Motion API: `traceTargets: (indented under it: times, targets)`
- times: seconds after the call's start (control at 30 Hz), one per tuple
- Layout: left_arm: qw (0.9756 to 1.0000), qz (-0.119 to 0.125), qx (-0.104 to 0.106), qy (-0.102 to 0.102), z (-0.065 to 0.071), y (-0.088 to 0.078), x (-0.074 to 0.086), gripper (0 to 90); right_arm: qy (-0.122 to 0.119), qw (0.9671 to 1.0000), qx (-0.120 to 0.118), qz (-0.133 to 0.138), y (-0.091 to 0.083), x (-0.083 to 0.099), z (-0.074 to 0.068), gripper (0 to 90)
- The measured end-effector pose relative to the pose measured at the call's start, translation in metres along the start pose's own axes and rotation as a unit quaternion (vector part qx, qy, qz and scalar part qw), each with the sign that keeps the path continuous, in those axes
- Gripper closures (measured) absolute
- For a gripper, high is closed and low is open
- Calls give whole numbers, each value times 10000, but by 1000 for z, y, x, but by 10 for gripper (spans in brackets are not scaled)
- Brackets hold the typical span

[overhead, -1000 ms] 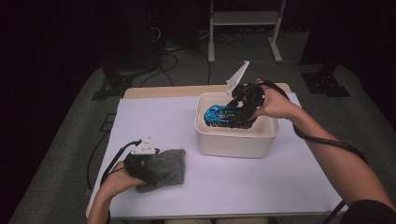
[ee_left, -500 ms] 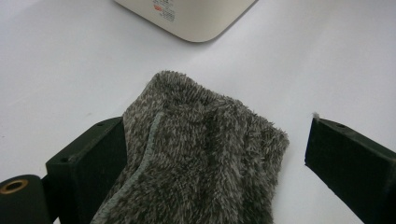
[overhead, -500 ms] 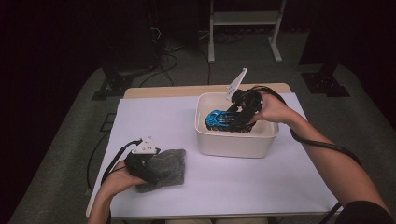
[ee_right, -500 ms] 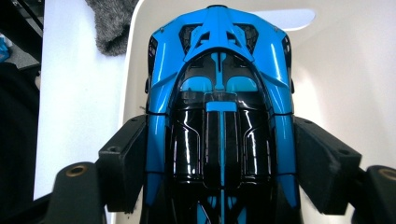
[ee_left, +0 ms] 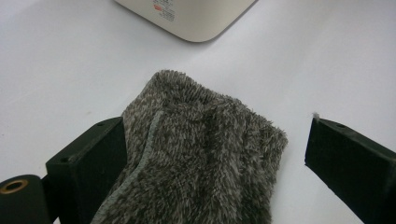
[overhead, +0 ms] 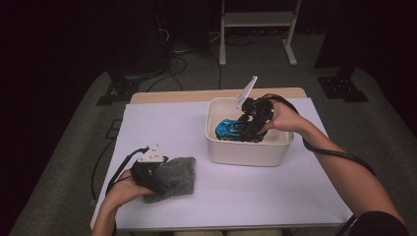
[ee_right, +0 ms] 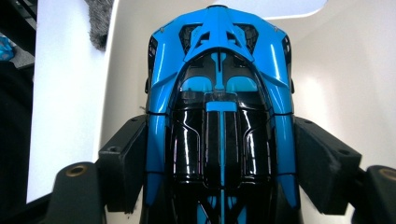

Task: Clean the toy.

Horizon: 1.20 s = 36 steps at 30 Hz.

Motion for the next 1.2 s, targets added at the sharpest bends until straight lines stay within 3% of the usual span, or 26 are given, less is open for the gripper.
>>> traceTargets:
  times: [0.63,1.2]
  targets:
    - [10000,6,-14,28,0,-2,0,51,216,9996,-142,-64,21,10,13,252]
    - [10000,4,-18,26,0,-3,1,51,228,9992,-295,-162,38,8,16,251]
Point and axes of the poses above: each handheld gripper's, and its own axes: y roughly forward along the jaws, x roughly out of its underside, z roughly to its right, the point moved 1 cm from there along y, roughly forward along the jaws, and after that the axes turned 4 degrees about -y, right-handed, at the moved point
